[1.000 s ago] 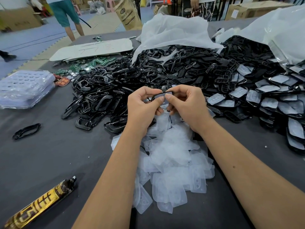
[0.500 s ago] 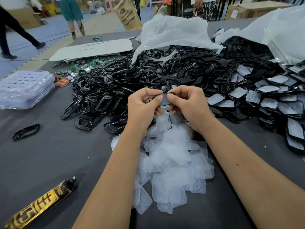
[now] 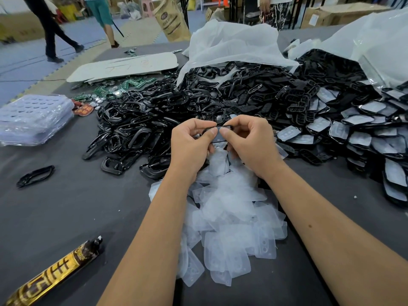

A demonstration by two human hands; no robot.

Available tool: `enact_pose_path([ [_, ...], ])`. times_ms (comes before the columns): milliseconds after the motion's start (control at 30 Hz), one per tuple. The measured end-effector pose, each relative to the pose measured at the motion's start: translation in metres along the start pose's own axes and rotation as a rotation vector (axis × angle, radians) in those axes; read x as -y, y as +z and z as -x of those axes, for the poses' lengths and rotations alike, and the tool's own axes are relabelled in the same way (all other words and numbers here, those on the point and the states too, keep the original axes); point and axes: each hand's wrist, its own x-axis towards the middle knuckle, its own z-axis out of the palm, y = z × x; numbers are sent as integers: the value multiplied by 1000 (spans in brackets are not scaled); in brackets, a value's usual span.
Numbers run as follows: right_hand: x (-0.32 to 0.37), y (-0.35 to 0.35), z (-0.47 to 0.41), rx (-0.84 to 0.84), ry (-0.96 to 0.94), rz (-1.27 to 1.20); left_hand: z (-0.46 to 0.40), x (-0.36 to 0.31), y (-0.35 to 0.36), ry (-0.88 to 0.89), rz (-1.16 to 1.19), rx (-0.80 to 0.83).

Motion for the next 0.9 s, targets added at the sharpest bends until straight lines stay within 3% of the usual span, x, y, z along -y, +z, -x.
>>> enact_pose_path([
  [267, 1, 1, -1, 12, 93, -125, -1, 1, -1, -12, -2, 5],
  [467, 3, -1, 2, 20, -32, -66, -2, 0, -6, -111, 126, 21],
  [633, 8, 5, 2, -18, -370, 272, -3, -4, -7, -205, 258, 29],
  [800, 9, 4, 3, 109, -446, 290, -7, -8, -14, -302, 452, -27],
  [900, 8, 4, 1, 46, -523, 353, -6, -11, -15, -334, 476, -5],
])
